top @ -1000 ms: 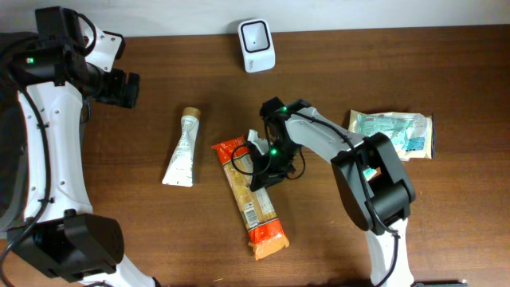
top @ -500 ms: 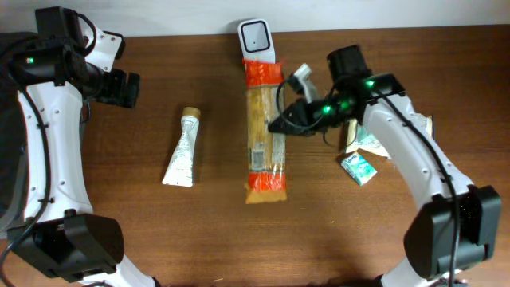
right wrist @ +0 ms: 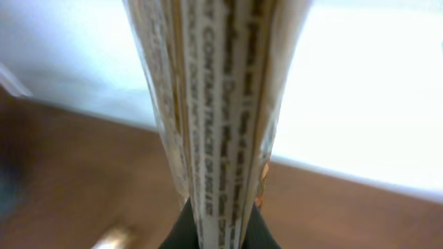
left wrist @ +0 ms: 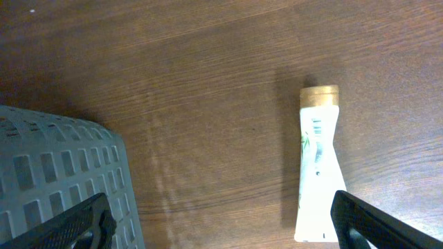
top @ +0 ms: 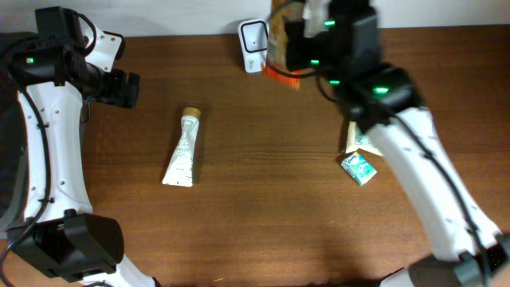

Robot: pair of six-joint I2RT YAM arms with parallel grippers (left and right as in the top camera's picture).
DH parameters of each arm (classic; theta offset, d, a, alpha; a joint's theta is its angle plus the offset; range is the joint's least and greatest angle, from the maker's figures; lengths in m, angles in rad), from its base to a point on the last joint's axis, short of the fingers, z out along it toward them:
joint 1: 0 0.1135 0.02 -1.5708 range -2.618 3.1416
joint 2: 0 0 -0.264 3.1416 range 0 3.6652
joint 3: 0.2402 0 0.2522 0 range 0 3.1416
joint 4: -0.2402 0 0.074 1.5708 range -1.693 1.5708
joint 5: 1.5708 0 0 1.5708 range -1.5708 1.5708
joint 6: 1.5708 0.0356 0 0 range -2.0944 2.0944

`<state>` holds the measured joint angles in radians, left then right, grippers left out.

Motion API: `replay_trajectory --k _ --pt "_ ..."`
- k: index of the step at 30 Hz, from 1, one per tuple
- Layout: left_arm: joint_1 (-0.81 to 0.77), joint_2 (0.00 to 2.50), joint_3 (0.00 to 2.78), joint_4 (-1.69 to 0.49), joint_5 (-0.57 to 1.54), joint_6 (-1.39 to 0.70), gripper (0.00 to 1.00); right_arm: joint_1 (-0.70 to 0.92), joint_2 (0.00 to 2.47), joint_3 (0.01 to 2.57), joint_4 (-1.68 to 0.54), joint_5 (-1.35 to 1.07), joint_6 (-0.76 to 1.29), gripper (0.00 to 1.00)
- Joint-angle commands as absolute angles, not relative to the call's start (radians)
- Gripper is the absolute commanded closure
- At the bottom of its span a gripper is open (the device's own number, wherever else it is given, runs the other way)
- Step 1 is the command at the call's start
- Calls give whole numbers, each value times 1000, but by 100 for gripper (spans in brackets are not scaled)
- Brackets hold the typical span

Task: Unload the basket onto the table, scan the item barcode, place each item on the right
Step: 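Lift the biscuit pack and hold it in front of the white scanner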

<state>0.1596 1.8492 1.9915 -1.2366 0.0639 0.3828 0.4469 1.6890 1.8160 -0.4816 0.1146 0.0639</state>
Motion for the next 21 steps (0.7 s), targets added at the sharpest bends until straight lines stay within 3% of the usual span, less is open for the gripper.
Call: replay_trajectory --k 1,11,21 --pt "167 1833 1998 -1236 74 398 1 520 1812 1851 -270 487 -362 96" --pt "167 1833 1998 -1236 74 398 1 522 2339 1851 479 530 -1130 96" --pt "167 1833 1998 -1236 74 398 1 525 2378 1851 558 506 -1100 96"
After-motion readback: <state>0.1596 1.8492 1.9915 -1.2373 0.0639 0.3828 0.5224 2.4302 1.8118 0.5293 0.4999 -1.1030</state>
